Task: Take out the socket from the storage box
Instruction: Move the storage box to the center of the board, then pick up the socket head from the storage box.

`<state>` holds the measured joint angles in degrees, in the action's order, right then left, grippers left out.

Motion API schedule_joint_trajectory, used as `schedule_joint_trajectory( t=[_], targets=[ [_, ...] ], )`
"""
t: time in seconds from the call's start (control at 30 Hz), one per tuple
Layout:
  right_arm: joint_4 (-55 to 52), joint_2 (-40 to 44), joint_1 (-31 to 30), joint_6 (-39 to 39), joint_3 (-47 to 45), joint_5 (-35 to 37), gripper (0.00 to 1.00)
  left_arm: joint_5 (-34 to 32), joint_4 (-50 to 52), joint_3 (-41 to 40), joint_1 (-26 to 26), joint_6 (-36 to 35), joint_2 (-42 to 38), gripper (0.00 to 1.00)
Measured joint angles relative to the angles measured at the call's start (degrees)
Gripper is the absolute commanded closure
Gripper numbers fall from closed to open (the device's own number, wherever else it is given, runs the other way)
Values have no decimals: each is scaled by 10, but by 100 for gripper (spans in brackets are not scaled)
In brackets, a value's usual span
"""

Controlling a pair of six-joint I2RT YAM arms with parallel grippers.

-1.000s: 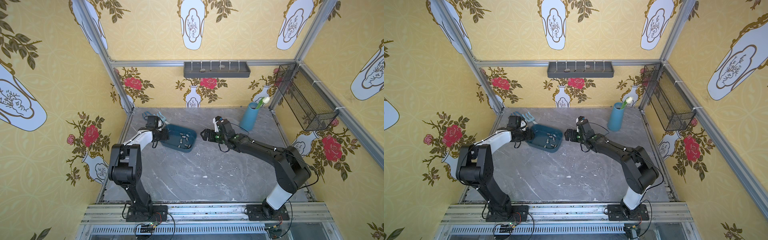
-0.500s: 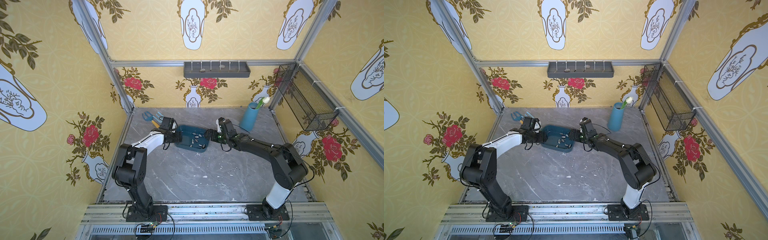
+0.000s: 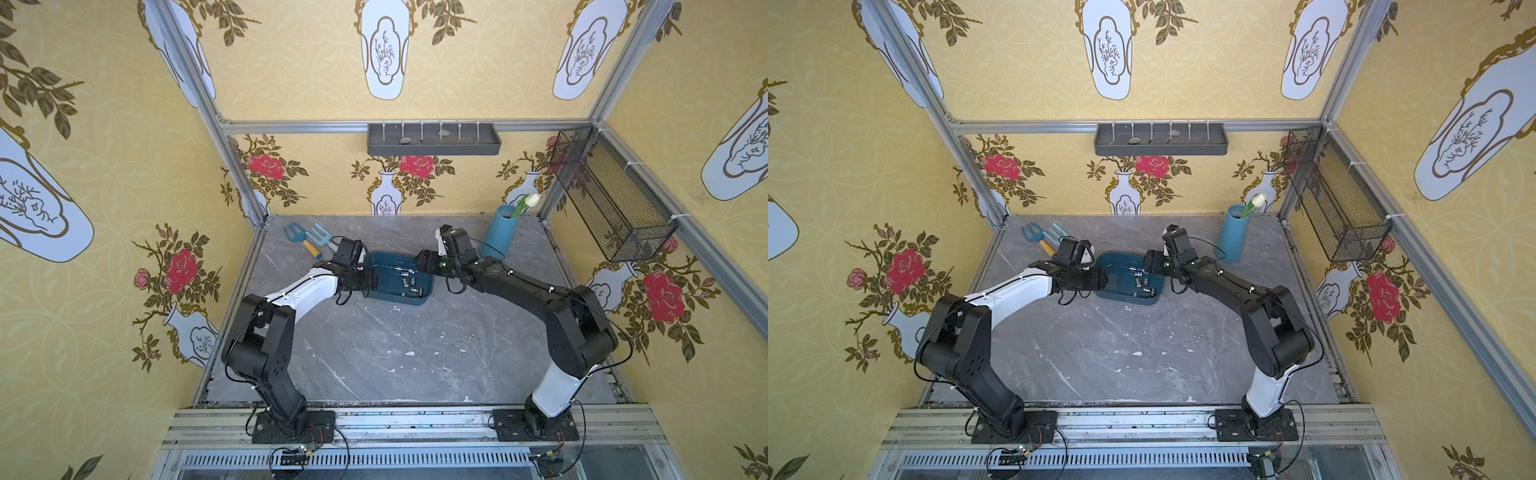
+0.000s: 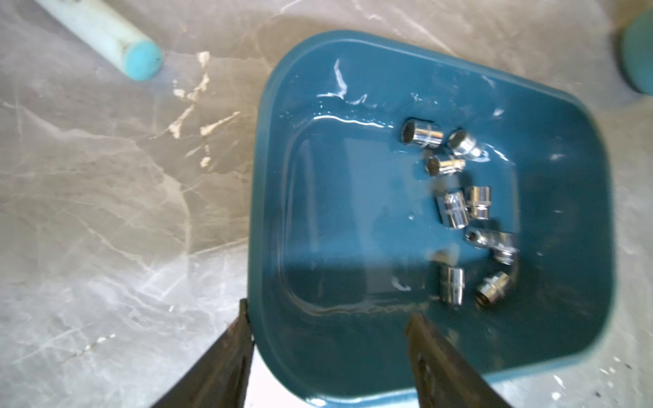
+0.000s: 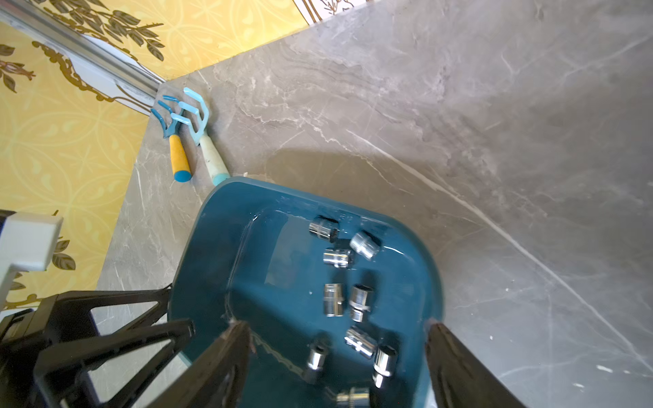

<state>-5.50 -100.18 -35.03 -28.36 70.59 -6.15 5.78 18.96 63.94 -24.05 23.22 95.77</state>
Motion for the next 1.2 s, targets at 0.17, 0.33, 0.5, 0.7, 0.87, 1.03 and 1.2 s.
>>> schedule_joint_trajectory(
  t=[0.17, 0.33, 0.5, 0.7, 0.87, 1.03, 1.2],
  targets=[
    [-46, -20, -33, 30, 61, 26, 29, -14, 11, 2, -2, 5, -40, 23],
    [-106, -85, -59, 47, 138, 54, 35, -26, 27, 2, -2, 8, -80, 22],
    [-152, -142, -70, 51, 184, 71, 41, -31, 29, -8, -2, 9, -103, 21],
    [-186, -192, -72, 50, 221, 85, 43, -38, 29, -22, -2, 8, -115, 21],
    [-198, -217, -73, 43, 233, 94, 45, -38, 28, -29, 0, 8, -116, 20],
    [-198, -240, -73, 35, 244, 98, 46, -38, 25, -33, 0, 8, -116, 20],
    [-196, -262, -73, 29, 260, 106, 47, -38, 23, -38, 0, 8, -118, 20]
  ],
)
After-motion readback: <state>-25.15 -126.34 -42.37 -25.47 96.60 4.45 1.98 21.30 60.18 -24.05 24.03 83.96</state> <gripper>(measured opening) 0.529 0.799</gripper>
